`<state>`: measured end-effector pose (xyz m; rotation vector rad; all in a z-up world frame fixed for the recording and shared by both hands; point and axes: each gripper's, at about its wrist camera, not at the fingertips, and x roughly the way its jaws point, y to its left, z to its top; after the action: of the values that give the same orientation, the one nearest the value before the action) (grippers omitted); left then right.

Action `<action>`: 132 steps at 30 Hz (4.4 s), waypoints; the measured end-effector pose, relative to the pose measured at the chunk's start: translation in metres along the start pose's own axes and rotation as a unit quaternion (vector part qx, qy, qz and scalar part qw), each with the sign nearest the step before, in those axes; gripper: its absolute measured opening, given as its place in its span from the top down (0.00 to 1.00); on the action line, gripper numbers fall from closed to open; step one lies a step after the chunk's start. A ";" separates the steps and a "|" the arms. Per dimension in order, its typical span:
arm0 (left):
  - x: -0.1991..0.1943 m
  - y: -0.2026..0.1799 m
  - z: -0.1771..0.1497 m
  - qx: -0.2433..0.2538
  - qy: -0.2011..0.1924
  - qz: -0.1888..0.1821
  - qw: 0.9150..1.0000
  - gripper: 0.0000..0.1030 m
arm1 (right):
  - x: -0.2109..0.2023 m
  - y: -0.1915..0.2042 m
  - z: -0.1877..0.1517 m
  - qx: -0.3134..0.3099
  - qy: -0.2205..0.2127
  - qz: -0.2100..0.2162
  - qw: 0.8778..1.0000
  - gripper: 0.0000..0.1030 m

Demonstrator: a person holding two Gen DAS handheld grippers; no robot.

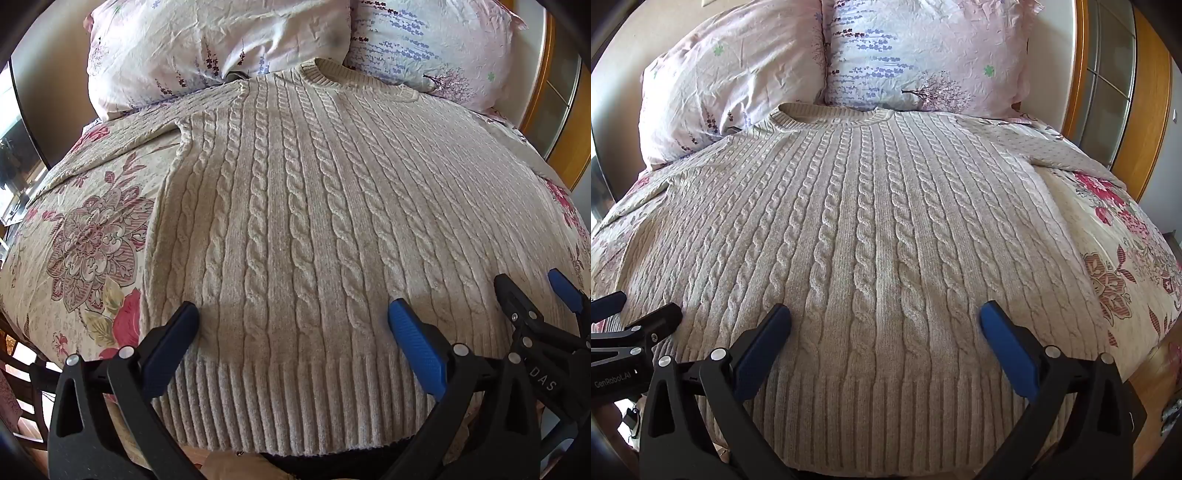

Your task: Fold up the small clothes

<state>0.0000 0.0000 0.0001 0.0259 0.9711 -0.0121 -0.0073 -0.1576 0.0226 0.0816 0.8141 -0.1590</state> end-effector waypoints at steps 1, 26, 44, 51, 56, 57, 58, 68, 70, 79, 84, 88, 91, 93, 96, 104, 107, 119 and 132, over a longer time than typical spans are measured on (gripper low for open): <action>0.000 0.000 0.000 0.000 0.000 0.000 1.000 0.02 | 0.000 0.000 0.000 0.000 0.000 0.000 1.000 0.01; 0.000 0.000 0.000 0.000 -0.001 0.000 1.000 0.02 | 0.000 0.000 0.000 0.000 -0.001 0.000 1.000 0.01; 0.000 0.000 0.000 0.000 -0.002 0.000 1.000 0.02 | -0.001 0.000 0.001 0.000 -0.001 0.000 1.000 0.01; 0.000 0.000 0.000 0.000 -0.003 0.000 1.000 0.02 | -0.001 0.000 0.001 0.000 -0.001 0.000 1.000 0.01; 0.000 0.000 0.000 0.000 -0.003 0.000 1.000 0.02 | -0.001 0.000 0.001 0.000 -0.001 0.000 1.000 0.01; 0.000 0.000 0.000 0.000 -0.003 0.000 1.000 0.02 | -0.001 0.000 0.001 0.000 -0.001 0.000 1.000 0.01; 0.000 0.000 0.000 0.000 -0.003 0.000 1.000 0.02 | -0.001 0.000 0.001 0.000 -0.001 0.000 1.000 0.01; 0.000 0.000 0.000 0.000 -0.003 0.000 1.000 0.02 | 0.000 0.000 0.001 0.000 -0.001 0.000 1.000 0.01; 0.000 0.000 0.000 0.000 -0.003 0.000 1.000 0.02 | 0.000 0.000 0.001 0.000 -0.001 0.000 1.000 0.01; 0.000 0.000 0.000 0.000 -0.003 0.000 1.000 0.02 | 0.000 0.000 0.002 -0.001 0.004 0.001 1.000 0.01; 0.000 0.000 0.000 0.000 -0.003 0.000 1.000 0.02 | 0.000 -0.001 0.003 -0.001 0.005 0.001 1.000 0.01; 0.000 0.000 0.002 0.003 0.005 -0.001 1.000 0.02 | 0.001 -0.005 0.005 -0.015 0.010 0.014 1.000 0.01; 0.001 -0.003 0.006 0.007 0.014 -0.002 1.000 0.02 | 0.005 -0.005 0.005 -0.039 0.010 0.037 0.998 0.01; 0.002 -0.003 0.008 0.009 0.015 -0.003 1.000 0.02 | 0.006 -0.008 0.005 -0.047 0.011 0.050 0.998 0.01; 0.004 -0.003 0.011 0.015 0.010 -0.005 1.000 0.02 | 0.006 -0.012 0.005 -0.064 0.011 0.070 0.995 0.01; -0.009 0.009 0.049 -0.005 -0.071 -0.073 0.995 0.02 | 0.010 -0.065 0.043 0.028 0.029 0.121 0.992 0.01; -0.015 0.012 0.071 -0.019 -0.125 -0.113 0.985 0.02 | 0.015 -0.127 0.074 0.156 0.019 0.152 0.976 0.01; 0.028 0.004 0.121 -0.015 -0.123 -0.025 0.992 0.02 | 0.078 -0.296 0.137 0.408 -0.003 0.080 0.909 0.30; 0.077 0.023 0.118 -0.058 -0.029 -0.055 0.996 0.02 | 0.129 -0.356 0.127 0.505 -0.011 0.061 0.861 0.65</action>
<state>0.1413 0.0200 0.0035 -0.1353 0.9131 -0.0579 0.1093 -0.5395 0.0115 1.1225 0.6246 -0.4569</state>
